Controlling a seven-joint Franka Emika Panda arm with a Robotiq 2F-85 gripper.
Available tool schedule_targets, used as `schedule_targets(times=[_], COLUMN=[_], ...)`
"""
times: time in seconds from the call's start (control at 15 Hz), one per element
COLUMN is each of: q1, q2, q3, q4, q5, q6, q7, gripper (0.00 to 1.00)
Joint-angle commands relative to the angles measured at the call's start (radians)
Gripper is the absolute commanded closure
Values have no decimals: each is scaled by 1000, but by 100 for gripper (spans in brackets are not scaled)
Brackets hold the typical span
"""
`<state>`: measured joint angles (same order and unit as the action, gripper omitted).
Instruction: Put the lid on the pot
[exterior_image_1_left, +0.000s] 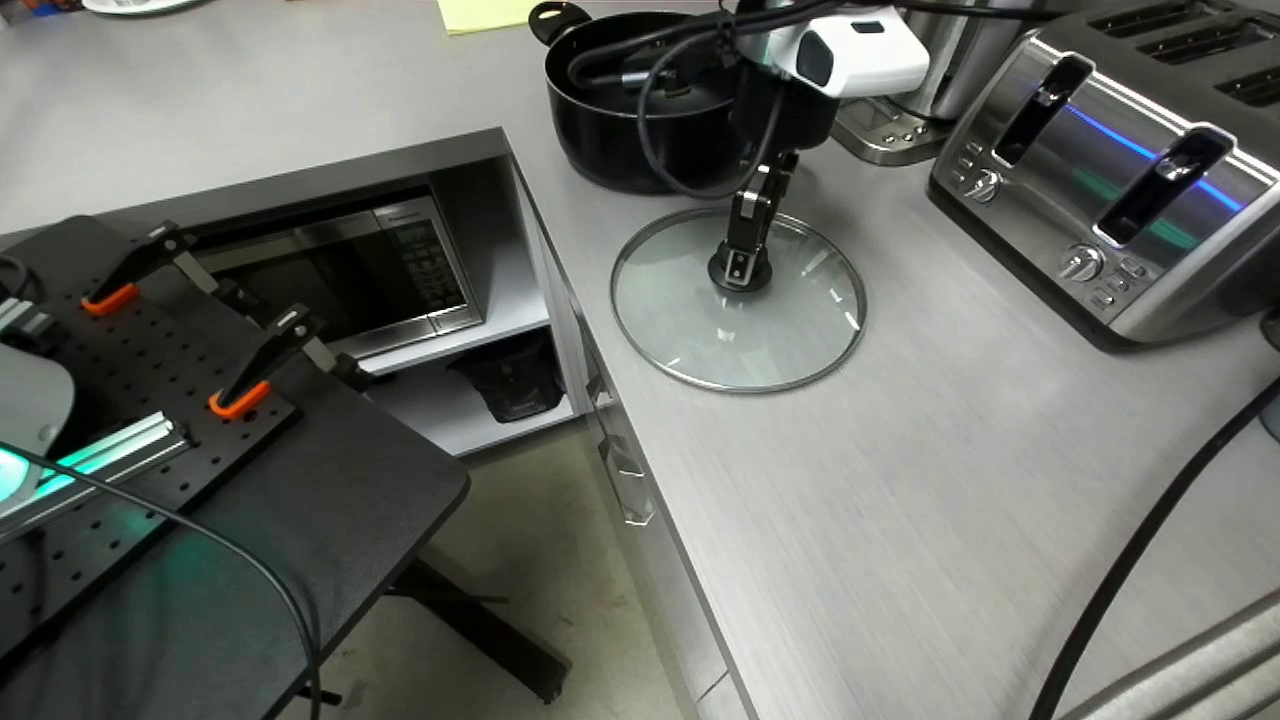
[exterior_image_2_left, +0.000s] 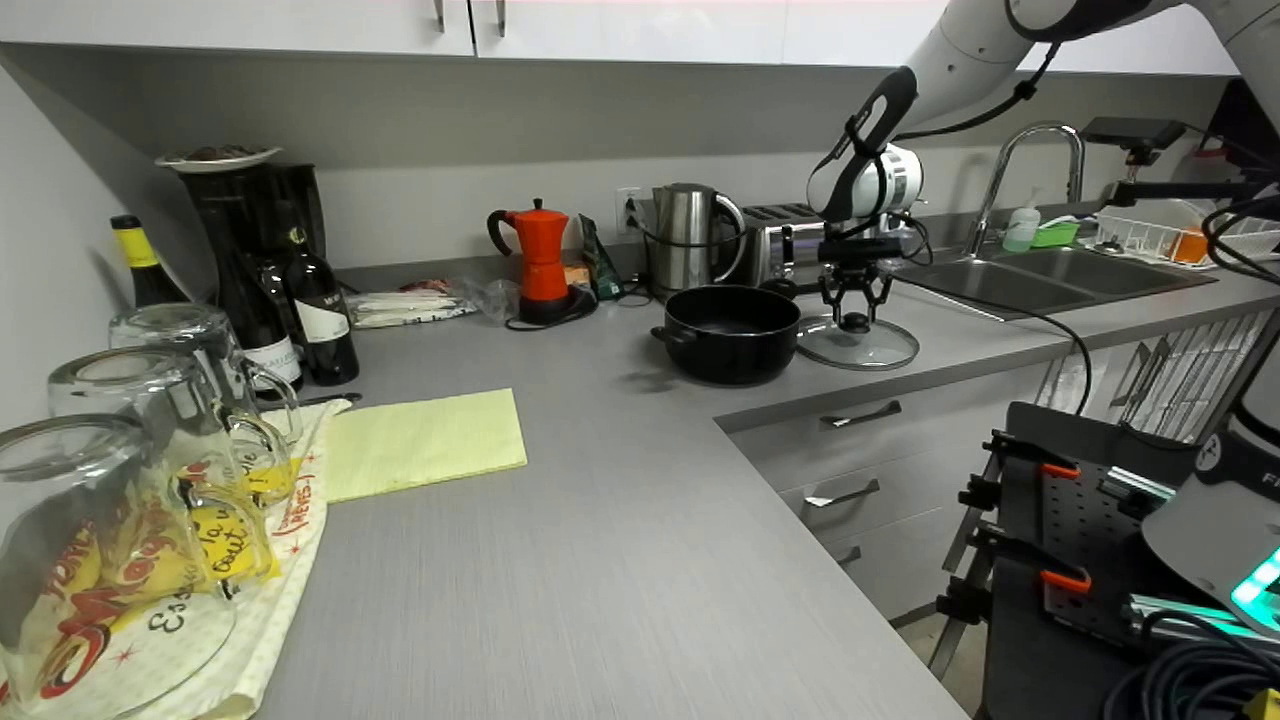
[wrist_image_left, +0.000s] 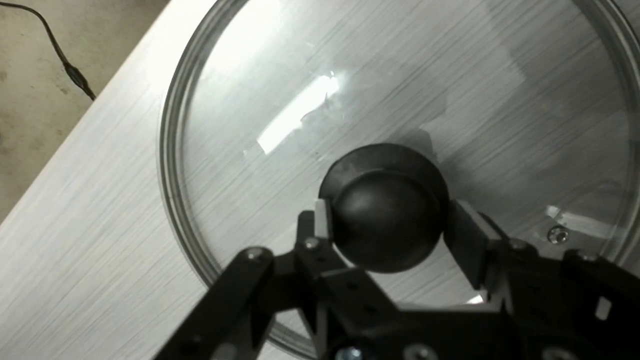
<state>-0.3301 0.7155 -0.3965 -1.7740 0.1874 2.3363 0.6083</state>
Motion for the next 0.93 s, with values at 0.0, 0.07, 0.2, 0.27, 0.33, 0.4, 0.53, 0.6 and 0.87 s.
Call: schedule_targets(times=[0.0, 0.07, 0.2, 0.27, 0.33, 0.4, 0.53, 0.6, 0.87], q1=[14, 13, 15, 19, 24, 31, 47, 55, 77], q2=[7, 0, -30, -53, -81, -100, -155, -185, -313], q3=[-13, -12, -8, -8, -7, -8, -9, -8, -7], q4=[12, 12, -16, -40, -70, -94, -160, -196, -330], q5=[-21, -20, -18, -18, -19, -20, -25, -26, -35], q6=[11, 11, 21, 37, 56, 78, 132, 159, 233], q7=[25, 21, 6, -3, -16, -24, -49, -63, -127], gripper=[69, 75, 75, 75, 75, 75, 75, 75, 75])
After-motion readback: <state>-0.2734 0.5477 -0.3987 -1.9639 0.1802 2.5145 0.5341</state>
